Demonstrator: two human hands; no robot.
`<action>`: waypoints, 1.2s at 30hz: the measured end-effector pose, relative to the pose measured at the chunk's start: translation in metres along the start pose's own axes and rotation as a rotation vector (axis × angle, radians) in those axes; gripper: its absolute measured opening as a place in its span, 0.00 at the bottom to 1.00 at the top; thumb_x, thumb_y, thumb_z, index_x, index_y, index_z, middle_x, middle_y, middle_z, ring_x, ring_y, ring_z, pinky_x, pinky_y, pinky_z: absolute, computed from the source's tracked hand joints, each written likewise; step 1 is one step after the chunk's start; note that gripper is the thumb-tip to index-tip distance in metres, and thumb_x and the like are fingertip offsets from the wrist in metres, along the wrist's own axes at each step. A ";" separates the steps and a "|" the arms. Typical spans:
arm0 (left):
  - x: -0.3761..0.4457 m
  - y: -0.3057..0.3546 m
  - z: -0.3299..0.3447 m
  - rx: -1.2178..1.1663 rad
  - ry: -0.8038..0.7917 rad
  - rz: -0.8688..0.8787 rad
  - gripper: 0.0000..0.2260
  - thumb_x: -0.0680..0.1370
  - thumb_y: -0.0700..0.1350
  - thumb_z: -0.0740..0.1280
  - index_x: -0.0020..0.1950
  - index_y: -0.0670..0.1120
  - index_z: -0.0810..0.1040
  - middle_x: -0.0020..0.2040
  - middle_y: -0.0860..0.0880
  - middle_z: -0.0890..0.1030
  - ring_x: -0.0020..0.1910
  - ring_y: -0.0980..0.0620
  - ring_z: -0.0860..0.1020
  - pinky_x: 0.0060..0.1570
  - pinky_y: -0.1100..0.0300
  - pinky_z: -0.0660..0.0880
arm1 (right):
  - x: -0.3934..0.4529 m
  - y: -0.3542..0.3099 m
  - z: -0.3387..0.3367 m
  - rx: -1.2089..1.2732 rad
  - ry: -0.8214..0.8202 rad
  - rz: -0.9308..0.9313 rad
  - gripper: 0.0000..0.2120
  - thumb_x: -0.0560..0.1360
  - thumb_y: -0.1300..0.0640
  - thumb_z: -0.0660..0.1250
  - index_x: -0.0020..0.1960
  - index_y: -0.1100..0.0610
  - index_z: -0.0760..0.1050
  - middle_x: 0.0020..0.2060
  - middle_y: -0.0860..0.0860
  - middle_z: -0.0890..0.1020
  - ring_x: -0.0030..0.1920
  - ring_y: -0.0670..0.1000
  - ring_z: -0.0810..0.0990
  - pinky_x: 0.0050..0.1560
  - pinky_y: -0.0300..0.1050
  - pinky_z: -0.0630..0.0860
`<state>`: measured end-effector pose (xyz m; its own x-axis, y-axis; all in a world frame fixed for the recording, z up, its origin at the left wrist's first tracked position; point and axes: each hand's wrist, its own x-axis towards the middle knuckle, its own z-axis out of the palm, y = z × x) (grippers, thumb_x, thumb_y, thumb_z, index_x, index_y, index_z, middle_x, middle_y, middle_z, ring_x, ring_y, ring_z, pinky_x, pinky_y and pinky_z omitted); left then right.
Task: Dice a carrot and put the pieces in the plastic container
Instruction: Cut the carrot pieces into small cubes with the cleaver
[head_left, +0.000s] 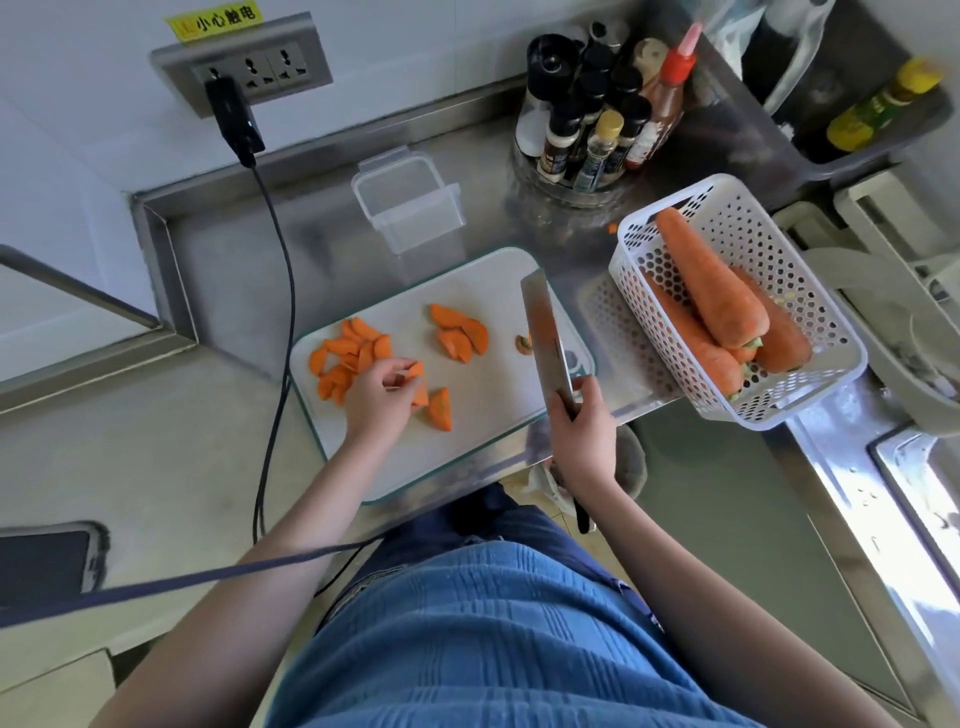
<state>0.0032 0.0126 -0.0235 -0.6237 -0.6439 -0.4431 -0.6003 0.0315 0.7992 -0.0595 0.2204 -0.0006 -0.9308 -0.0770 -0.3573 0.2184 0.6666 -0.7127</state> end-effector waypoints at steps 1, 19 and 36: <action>-0.004 -0.004 -0.001 0.021 -0.028 -0.030 0.08 0.74 0.39 0.70 0.52 0.47 0.78 0.45 0.50 0.78 0.49 0.46 0.79 0.52 0.47 0.78 | -0.002 -0.002 0.004 -0.003 -0.022 -0.012 0.04 0.79 0.55 0.61 0.48 0.55 0.66 0.32 0.50 0.77 0.31 0.53 0.74 0.31 0.47 0.70; -0.024 -0.021 0.002 -0.168 -0.072 -0.076 0.09 0.74 0.38 0.71 0.53 0.39 0.80 0.48 0.42 0.82 0.44 0.50 0.80 0.44 0.59 0.80 | -0.026 -0.001 0.030 -0.039 -0.128 -0.049 0.04 0.79 0.55 0.59 0.48 0.53 0.65 0.28 0.51 0.75 0.28 0.54 0.71 0.28 0.45 0.66; -0.041 -0.028 -0.003 0.202 -0.127 0.205 0.24 0.71 0.35 0.73 0.66 0.39 0.73 0.44 0.50 0.79 0.39 0.58 0.76 0.43 0.74 0.73 | -0.054 -0.021 0.056 -0.222 -0.243 -0.096 0.04 0.82 0.55 0.54 0.49 0.55 0.62 0.35 0.55 0.76 0.34 0.59 0.75 0.30 0.48 0.70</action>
<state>0.0472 0.0351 -0.0267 -0.7922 -0.5082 -0.3380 -0.5345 0.3103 0.7861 0.0028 0.1692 -0.0007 -0.8413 -0.3032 -0.4475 0.0396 0.7911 -0.6104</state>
